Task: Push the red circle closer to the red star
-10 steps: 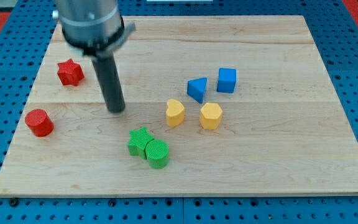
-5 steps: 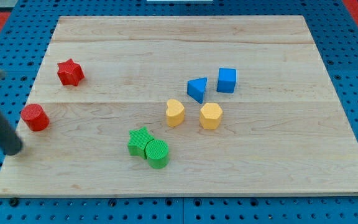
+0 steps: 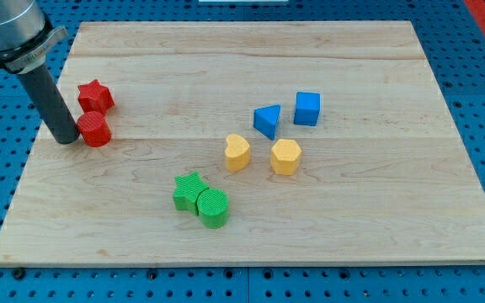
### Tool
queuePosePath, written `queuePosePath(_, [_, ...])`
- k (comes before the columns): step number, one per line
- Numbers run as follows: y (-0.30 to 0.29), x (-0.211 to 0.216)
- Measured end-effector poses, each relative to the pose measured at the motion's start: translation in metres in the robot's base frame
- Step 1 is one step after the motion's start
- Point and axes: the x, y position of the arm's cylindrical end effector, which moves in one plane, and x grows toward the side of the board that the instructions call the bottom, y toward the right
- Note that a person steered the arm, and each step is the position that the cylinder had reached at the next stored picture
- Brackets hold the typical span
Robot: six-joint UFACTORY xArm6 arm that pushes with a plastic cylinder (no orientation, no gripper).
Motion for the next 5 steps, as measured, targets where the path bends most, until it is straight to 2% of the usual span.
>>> queuePosePath(1, [-0.001, 0.015])
queuePosePath(2, [0.052, -0.012])
queuePosePath(3, [0.043, -0.042])
queuePosePath(5, [0.075, -0.032])
